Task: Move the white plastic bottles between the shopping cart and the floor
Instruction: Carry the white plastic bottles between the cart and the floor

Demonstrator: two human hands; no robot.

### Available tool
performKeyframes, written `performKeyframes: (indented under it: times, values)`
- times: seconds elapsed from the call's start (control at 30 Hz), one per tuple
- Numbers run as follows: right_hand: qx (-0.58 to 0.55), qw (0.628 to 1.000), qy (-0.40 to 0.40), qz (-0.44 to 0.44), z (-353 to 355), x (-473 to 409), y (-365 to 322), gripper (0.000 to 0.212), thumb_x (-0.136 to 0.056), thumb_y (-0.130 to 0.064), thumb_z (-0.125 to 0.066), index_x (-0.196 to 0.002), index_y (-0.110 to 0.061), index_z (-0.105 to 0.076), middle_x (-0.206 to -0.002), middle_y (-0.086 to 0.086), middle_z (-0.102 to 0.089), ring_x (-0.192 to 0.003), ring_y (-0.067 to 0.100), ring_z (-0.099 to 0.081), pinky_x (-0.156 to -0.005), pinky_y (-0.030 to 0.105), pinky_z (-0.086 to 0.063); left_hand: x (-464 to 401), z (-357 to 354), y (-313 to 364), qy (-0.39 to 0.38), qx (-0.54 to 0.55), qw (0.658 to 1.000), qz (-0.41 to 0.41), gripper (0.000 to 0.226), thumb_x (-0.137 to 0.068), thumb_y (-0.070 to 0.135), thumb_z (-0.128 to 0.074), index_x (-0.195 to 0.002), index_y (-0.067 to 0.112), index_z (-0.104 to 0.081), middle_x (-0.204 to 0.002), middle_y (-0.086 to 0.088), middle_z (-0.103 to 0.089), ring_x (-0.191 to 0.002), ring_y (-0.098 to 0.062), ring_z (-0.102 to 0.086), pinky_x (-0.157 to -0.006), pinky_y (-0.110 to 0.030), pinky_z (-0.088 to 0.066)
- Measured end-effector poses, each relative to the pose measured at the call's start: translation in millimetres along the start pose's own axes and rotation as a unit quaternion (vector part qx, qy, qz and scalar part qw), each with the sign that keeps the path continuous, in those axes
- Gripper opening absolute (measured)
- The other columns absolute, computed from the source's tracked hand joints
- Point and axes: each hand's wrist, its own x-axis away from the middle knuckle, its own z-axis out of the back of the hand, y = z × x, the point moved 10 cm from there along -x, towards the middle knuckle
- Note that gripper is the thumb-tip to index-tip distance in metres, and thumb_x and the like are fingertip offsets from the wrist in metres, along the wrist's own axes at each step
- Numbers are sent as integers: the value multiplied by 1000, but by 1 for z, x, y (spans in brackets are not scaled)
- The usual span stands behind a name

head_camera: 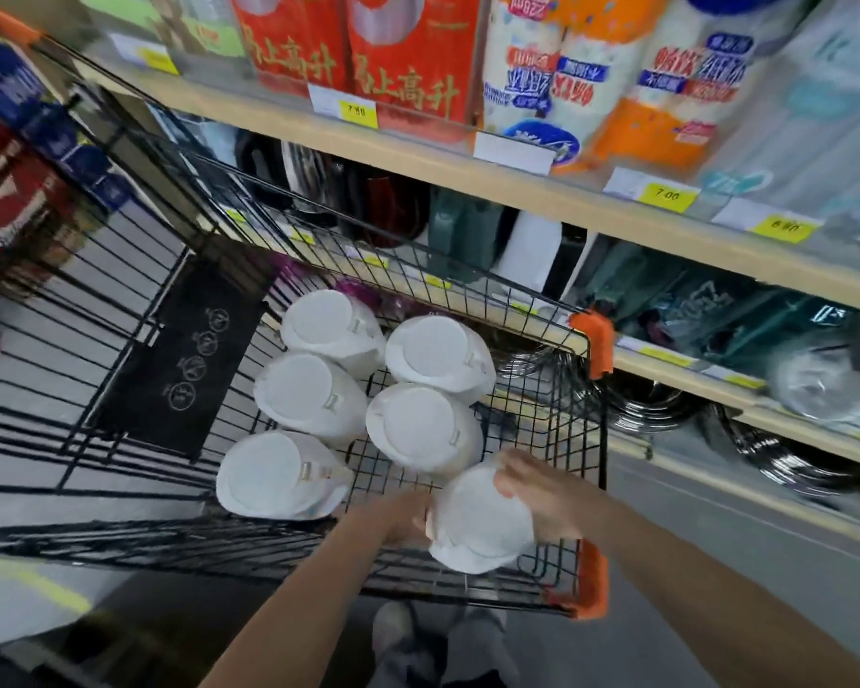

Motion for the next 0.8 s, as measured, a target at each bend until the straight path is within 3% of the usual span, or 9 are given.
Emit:
performKeyframes:
  times: [0.07,0.17,0.27,0.4,0.5,0.6,0.7,0.8]
  values:
    - [-25,1000,-13,-10,-9,-8,6,48,-73,-2,-70,-104,-21,-39,-149,-2,-14,-140,24,-19,-95,33,-47,-4,-4,-6,-6,24,1000,10,39,-91,26,-57,-129,20,-50,-131,-4,-57,-115,-26,-55,-81,-23,-46]
    - [-45,999,-12,-11,-17,-14,12,48,-73,-3,-70,-95,-27,-35,-154,-7,-8,-144,22,-10,-102,38,-43,-4,-3,-12,-11,49,998,33,49,-87,28,-64,-132,25,-48,-128,-2,-59,-112,-21,-57,-93,-33,-44]
    - [-55,998,-17,-31,-13,-8,16,45,-76,-2,-67,-108,-23,-43,-158,-7,-4,-145,21,-8,-108,40,-37,5,3,-8,-1,59,998,30,60,-85,33,-66,-139,28,-40,-130,-2,-57,-114,-20,-55,-97,-33,-42]
    - [-100,993,-24,-63,4,16,17,52,-80,-11,-68,-126,-27,-49,-156,-7,-15,-138,20,-26,-108,38,-36,28,33,5,59,70,996,7,58,-84,38,-66,-135,26,-44,-129,-1,-55,-112,-18,-54,-97,-31,-43]
    - [-163,979,15,-122,28,53,22,41,-82,-20,-68,-120,-30,-55,-135,-9,-42,-124,16,-44,-98,31,-42,50,63,27,112,48,992,-36,38,-87,29,-63,-122,21,-52,-113,-2,-63,-102,-18,-57,-90,-30,-45]
    - [-203,959,54,-192,47,104,28,35,-86,-19,-61,-120,-27,-58,-128,-8,-51,-106,12,-52,-81,21,-45,67,88,64,155,0,983,-103,24,-86,31,-65,-106,22,-55,-94,3,-60,-92,-18,-58,-83,-29,-45]
    - [-243,935,108,-233,56,158,36,35,-89,-17,-57,-124,-22,-59,-128,-1,-58,-116,19,-55,-95,30,-45,84,97,130,164,-55,965,-195,14,-87,24,-64,-97,20,-56,-88,-1,-61,-84,-19,-58,-77,-29,-45]
    - [-259,909,148,-290,47,223,50,37,-88,-19,-60,-125,-21,-57,-131,3,-56,-123,21,-49,-98,25,-36,100,88,205,172,-87,948,-253,13,-88,21,-62,-84,27,-51,-79,5,-57,-72,-12,-52,-71,-29,-42]
